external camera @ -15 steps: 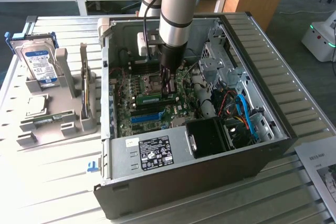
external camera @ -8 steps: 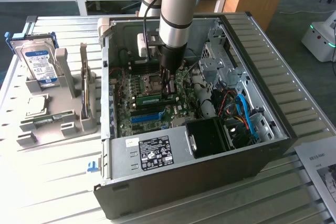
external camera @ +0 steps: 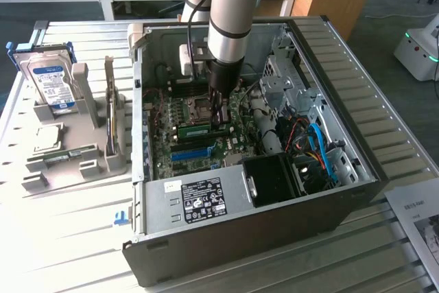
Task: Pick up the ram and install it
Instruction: 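Insert the ram into the slot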
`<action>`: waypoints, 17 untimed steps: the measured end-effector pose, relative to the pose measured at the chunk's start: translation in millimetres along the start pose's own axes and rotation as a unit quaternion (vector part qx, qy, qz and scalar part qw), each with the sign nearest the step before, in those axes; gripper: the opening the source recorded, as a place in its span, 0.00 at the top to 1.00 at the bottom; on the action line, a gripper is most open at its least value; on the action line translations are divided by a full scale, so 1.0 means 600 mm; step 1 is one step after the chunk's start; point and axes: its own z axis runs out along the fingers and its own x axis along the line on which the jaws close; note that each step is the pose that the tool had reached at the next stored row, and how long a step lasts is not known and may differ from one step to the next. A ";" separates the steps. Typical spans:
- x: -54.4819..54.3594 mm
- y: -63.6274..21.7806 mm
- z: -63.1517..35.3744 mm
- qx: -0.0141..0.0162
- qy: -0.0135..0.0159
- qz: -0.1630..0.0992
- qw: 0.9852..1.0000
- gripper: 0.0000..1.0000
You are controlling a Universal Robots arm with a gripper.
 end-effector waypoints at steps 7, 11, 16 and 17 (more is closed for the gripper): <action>0.000 0.000 0.000 0.000 0.000 0.000 1.000 0.88; 0.000 0.000 0.000 0.000 0.000 0.000 1.000 0.82; 0.000 0.000 0.000 0.000 0.000 0.000 1.000 0.75; 0.000 0.000 0.000 0.000 0.000 0.000 1.000 0.75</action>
